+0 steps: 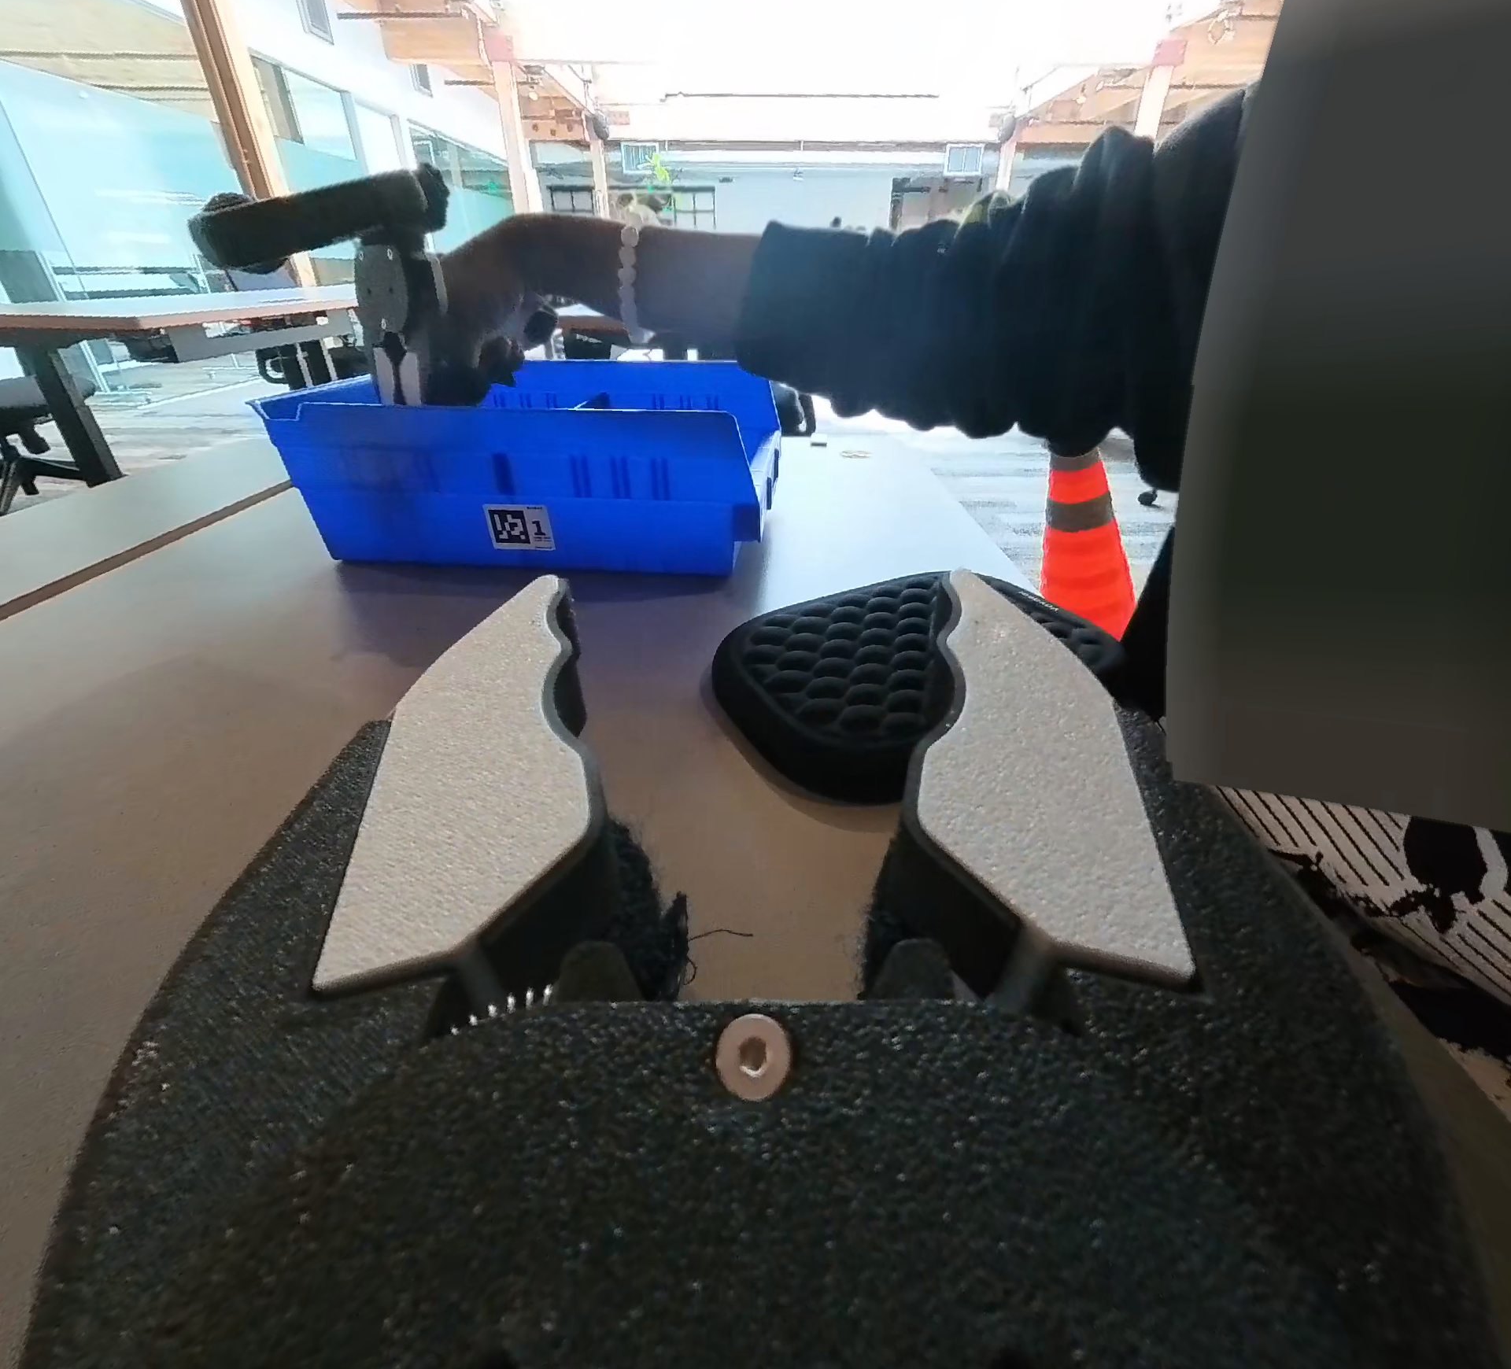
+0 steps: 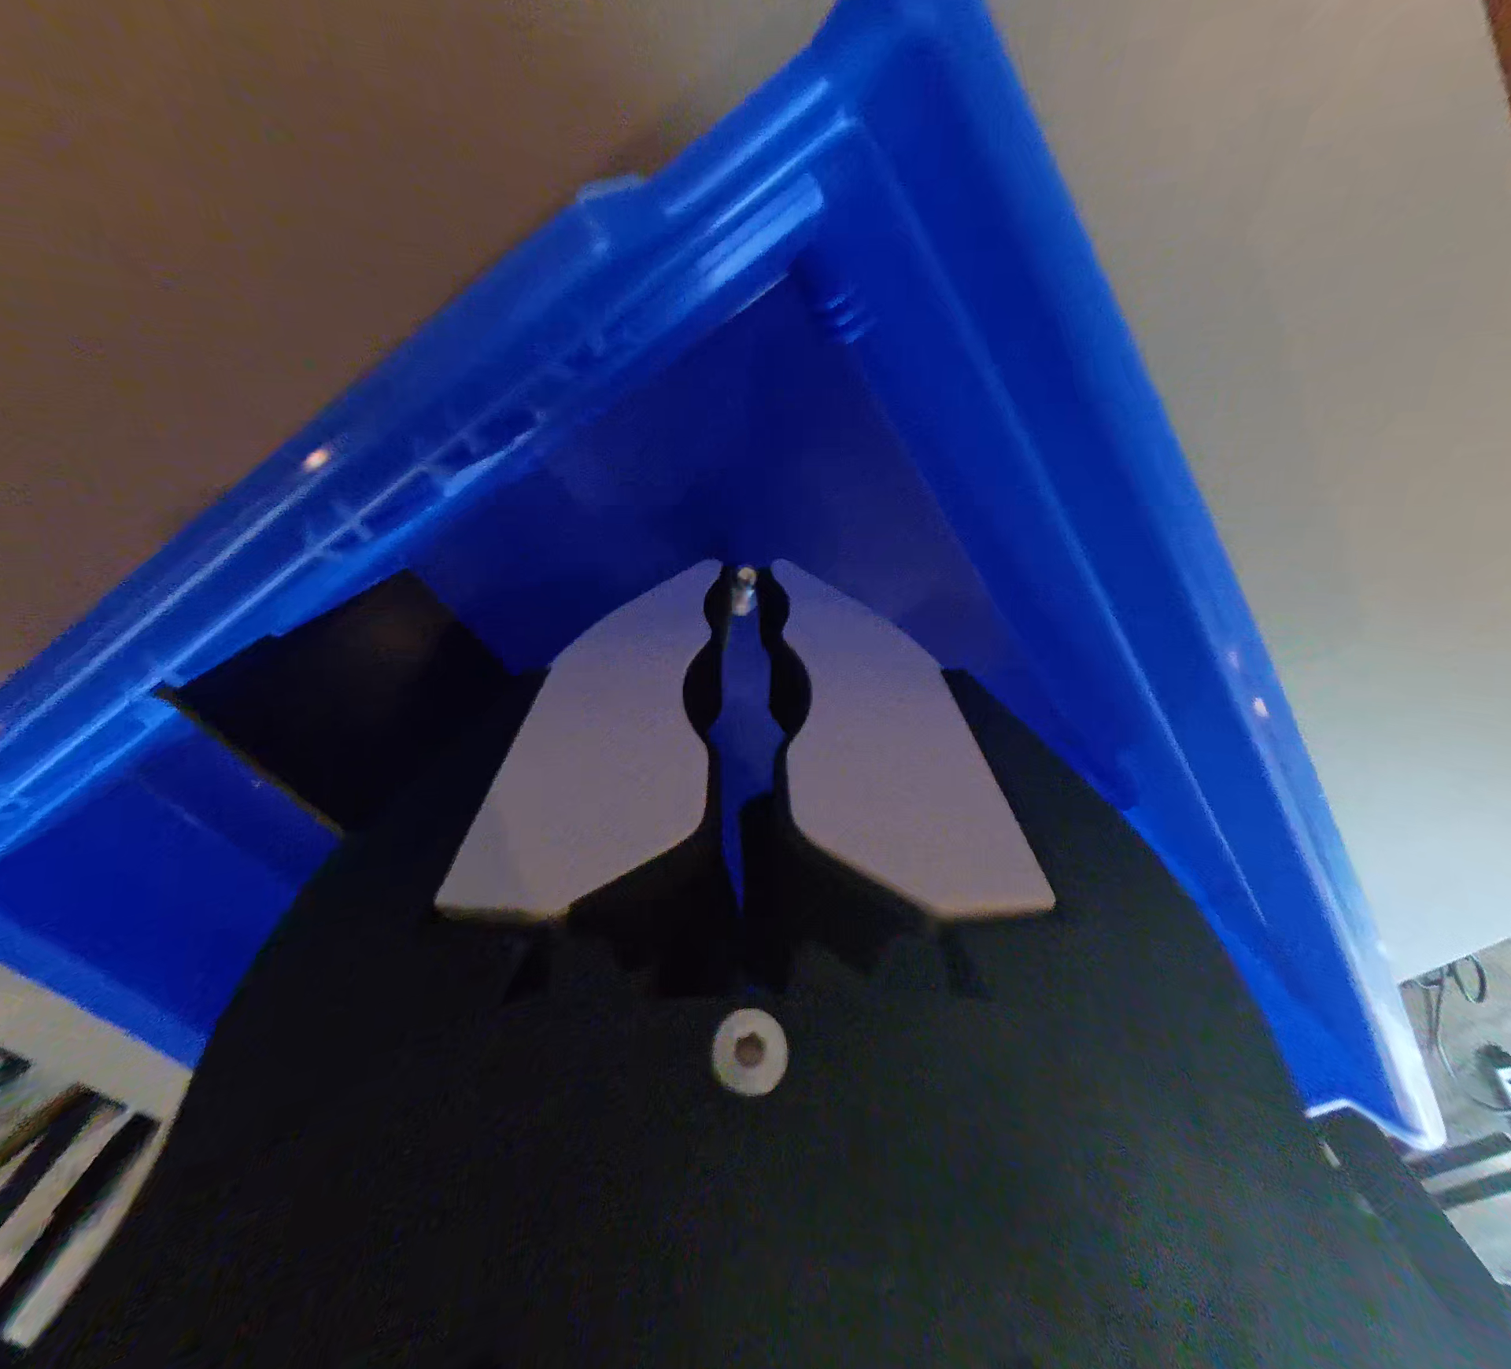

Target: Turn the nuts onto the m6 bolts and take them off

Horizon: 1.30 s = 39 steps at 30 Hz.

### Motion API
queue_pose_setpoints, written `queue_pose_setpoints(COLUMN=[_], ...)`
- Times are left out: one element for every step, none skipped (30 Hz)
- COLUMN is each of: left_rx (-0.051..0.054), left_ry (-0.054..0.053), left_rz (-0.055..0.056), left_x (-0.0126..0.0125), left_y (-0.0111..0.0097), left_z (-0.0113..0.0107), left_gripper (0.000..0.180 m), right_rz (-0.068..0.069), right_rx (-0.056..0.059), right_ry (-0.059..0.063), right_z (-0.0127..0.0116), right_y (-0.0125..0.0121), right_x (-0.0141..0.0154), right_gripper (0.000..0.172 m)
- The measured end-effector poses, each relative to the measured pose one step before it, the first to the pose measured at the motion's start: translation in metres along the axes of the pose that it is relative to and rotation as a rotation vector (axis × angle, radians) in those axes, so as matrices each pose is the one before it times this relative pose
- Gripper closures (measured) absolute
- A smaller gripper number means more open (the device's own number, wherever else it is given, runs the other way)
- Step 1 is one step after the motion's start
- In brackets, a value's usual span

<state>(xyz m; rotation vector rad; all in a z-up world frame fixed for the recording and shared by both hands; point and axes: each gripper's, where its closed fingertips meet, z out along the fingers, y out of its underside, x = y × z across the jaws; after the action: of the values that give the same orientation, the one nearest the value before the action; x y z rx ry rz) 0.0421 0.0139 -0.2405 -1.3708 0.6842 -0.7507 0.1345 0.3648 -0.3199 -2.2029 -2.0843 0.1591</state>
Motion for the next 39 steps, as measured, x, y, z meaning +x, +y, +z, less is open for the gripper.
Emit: queue_pose_setpoints(left_rx=[-0.0004, -0.0006, -0.0008, -0.0007, -0.0006, -0.0003, 0.0000, -0.0003, -0.0006, -0.0007, -0.0007, -0.0004, 0.0000, 0.0001, -0.0001, -0.0004, -0.0008, -0.0012, -0.0013, -0.0015, -0.0014, -0.0009, -0.0006, -0.0005, -0.0005, -0.0008, -0.0011, -0.0012, -0.0012, -0.0014, -0.0011, -0.0008, -0.0008, -0.0005, 0.0000, -0.0001, -0.0005, -0.0004, -0.0005], left_ry=[0.0000, 0.0000, 0.0000, 0.0000, 0.0000, 0.0002, 0.0005, 0.0006, 0.0005, 0.0006, 0.0008, 0.0006, 0.0004, 0.0003, 0.0001, 0.0001, 0.0002, 0.0006, 0.0011, 0.0012, 0.0005, 0.0001, 0.0004, 0.0006, 0.0004, 0.0009, 0.0013, 0.0015, 0.0015, 0.0011, 0.0006, 0.0004, 0.0001, -0.0001, -0.0002, -0.0013, -0.0026, -0.0014, 0.0002], left_rz=[0.0012, 0.0011, 0.0006, 0.0005, 0.0007, 0.0008, 0.0010, 0.0011, 0.0011, 0.0009, 0.0005, -0.0002, -0.0004, -0.0001, 0.0003, 0.0009, 0.0015, 0.0021, 0.0026, 0.0025, 0.0020, 0.0015, 0.0013, 0.0014, 0.0014, 0.0015, 0.0017, 0.0019, 0.0023, 0.0026, 0.0025, 0.0020, 0.0012, 0.0007, 0.0008, 0.0010, 0.0011, 0.0018, 0.0023], left_x=[0.00011, 0.00012, -0.00007, 0.00009, 0.00001, 0.00009, 0.00014, 0.00014, 0.00011, 0.00013, 0.00013, 0.00007, 0.00000, -0.00001, 0.00005, 0.00006, 0.00012, 0.00025, 0.00042, 0.00029, 0.00023, 0.00016, 0.00015, 0.00010, 0.00021, 0.00021, 0.00037, 0.00031, 0.00035, 0.00042, 0.00022, 0.00024, 0.00013, 0.00006, 0.00000, -0.00004, -0.00019, 0.00003, 0.00021], left_y=[0.00006, 0.00008, 0.00011, 0.00011, -0.00002, 0.00005, 0.00001, 0.00004, 0.00009, 0.00010, 0.00000, 0.00007, 0.00001, -0.00003, 0.00002, 0.00006, 0.00012, 0.00008, 0.00019, 0.00021, 0.00010, 0.00013, 0.00008, 0.00007, 0.00008, 0.00011, 0.00015, 0.00016, 0.00017, 0.00018, 0.00015, 0.00010, 0.00010, 0.00006, 0.00000, 0.00001, 0.00005, 0.00005, 0.00005], left_z=[0.00007, 0.00006, 0.00009, 0.00011, 0.00005, 0.00014, 0.00002, 0.00000, 0.00012, 0.00011, 0.00004, 0.00011, 0.00006, -0.00007, 0.00008, 0.00013, 0.00004, 0.00018, 0.00019, 0.00016, 0.00017, 0.00012, 0.00006, 0.00013, 0.00014, 0.00004, 0.00019, 0.00010, 0.00018, 0.00019, 0.00018, 0.00007, 0.00005, 0.00013, -0.00006, 0.00010, -0.00007, 0.00009, 0.00009], left_gripper=[0.098, 0.099, 0.099, 0.099, 0.099, 0.099, 0.099, 0.099, 0.099, 0.099, 0.099, 0.099, 0.099, 0.099, 0.099, 0.099, 0.099, 0.099, 0.099, 0.099, 0.099, 0.099, 0.099, 0.099, 0.099, 0.099, 0.099, 0.099, 0.099, 0.099, 0.099, 0.099, 0.099, 0.100, 0.099, 0.099, 0.097, 0.098, 0.097], right_rz=[0.0068, 0.0101, 0.0101, 0.0113, 0.0165, 0.0232, 0.0271, 0.0294, 0.0301, 0.0305, 0.0291, 0.0278, 0.0261, 0.0244, 0.0221, 0.0207, 0.0202, 0.0202, 0.0178, 0.0116, 0.0122, 0.0127, 0.0086, 0.0103, 0.0108, 0.0080, 0.0072, 0.0008, -0.0097, -0.0073, -0.0007, -0.0004, -0.0003, -0.0006, -0.0003, 0.0019, 0.0019, 0.0019, 0.0012], right_rx=[0.0126, 0.0140, 0.0151, 0.0134, 0.0096, 0.0059, 0.0033, 0.0017, 0.0043, 0.0041, 0.0046, 0.0006, 0.0001, 0.0017, 0.0007, -0.0011, 0.0020, 0.0033, 0.0026, 0.0009, -0.0022, -0.0025, -0.0028, -0.0038, -0.0020, 0.0005, 0.0024, 0.0006, 0.0012, -0.0001, -0.0006, 0.0007, 0.0005, 0.0007, 0.0012, 0.0014, 0.0017, 0.0012, 0.0003], right_ry=[0.0143, 0.0050, 0.0010, 0.0032, 0.0038, 0.0058, 0.0072, 0.0051, 0.0056, 0.0055, 0.0082, 0.0071, 0.0096, 0.0112, 0.0100, 0.0087, 0.0073, 0.0065, 0.0056, 0.0050, 0.0072, 0.0088, 0.0018, 0.0064, 0.0107, 0.0052, 0.0048, 0.0064, 0.0035, 0.0044, 0.0041, 0.0041, 0.0044, 0.0053, 0.0044, 0.0003, -0.0015, 0.0007, 0.0013], right_z=[0.00132, 0.00153, 0.00159, 0.00169, 0.00164, 0.00185, 0.00171, 0.00160, 0.00129, 0.00092, 0.00077, 0.00054, 0.00044, 0.00047, 0.00104, 0.00131, 0.00149, 0.00138, 0.00127, 0.00136, 0.00098, 0.00087, 0.00073, 0.00067, 0.00050, 0.00036, 0.00011, 0.00008, 0.00002, -0.00004, 0.00001, 0.00000, -0.00003, 0.00001, -0.00007, 0.00007, -0.00001, -0.00005, -0.00001], right_y=[-0.00123, -0.00140, -0.00146, -0.00080, 0.00016, 0.00082, 0.00143, 0.00163, 0.00118, 0.00093, 0.00072, 0.00097, 0.00087, 0.00059, 0.00062, 0.00094, 0.00033, 0.00012, -0.00001, 0.00012, 0.00038, 0.00037, 0.00043, 0.00062, 0.00037, 0.00011, -0.00031, -0.00018, -0.00023, 0.00018, 0.00014, -0.00006, 0.00005, -0.00003, 0.00000, 0.00002, 0.00007, 0.00010, 0.00016], right_x=[0.00241, 0.00105, 0.00054, 0.00098, 0.00144, 0.00215, 0.00262, 0.00234, 0.00234, 0.00222, 0.00230, 0.00182, 0.00184, 0.00187, 0.00160, 0.00143, 0.00112, 0.00093, 0.00068, 0.00018, 0.00060, 0.00099, 0.00006, 0.00103, 0.00184, 0.00109, 0.00084, 0.00094, -0.00006, -0.00011, 0.00013, 0.00011, 0.00020, 0.00042, 0.00049, 0.00015, 0.00012, 0.00026, 0.00033], right_gripper=[0.166, 0.166, 0.166, 0.166, 0.167, 0.167, 0.167, 0.167, 0.167, 0.167, 0.167, 0.167, 0.167, 0.167, 0.167, 0.167, 0.167, 0.167, 0.167, 0.167, 0.167, 0.167, 0.167, 0.167, 0.167, 0.167, 0.167, 0.167, 0.167, 0.167, 0.166, 0.166, 0.166, 0.166, 0.164, 0.164, 0.164, 0.163, 0.161])
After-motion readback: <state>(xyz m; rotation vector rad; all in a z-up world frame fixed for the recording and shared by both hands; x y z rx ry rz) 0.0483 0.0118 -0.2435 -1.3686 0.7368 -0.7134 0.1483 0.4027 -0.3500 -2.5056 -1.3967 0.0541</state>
